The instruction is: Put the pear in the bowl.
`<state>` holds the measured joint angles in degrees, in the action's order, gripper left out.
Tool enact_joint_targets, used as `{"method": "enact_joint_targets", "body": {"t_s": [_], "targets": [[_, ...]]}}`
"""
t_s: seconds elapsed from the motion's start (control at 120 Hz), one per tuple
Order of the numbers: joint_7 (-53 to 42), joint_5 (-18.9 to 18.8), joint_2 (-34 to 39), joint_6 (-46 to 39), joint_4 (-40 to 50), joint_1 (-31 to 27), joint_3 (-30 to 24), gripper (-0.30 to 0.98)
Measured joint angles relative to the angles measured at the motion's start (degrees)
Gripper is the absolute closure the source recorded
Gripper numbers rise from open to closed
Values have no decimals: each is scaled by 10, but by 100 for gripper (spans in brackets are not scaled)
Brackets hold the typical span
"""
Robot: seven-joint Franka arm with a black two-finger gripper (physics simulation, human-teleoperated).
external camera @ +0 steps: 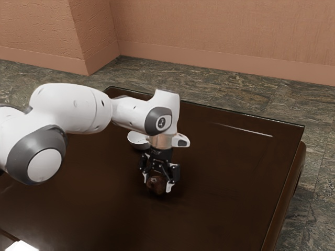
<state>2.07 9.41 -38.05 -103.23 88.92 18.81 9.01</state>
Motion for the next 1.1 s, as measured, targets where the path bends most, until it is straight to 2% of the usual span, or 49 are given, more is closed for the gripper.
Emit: {"method": "enact_joint_targets", "body": {"t_s": [0.117,0.358,0.558,0.9,1.1], "targets": [[-2,2,0,0,1,0,0,3],[-4,3,4,6,1,0,1,25],[-3,-6,26,36,-17,-4,10,36],[-12,-48,23,126,-162,-96,5,42],[-39,-59,6,86,-197,-133,11,42]]}}
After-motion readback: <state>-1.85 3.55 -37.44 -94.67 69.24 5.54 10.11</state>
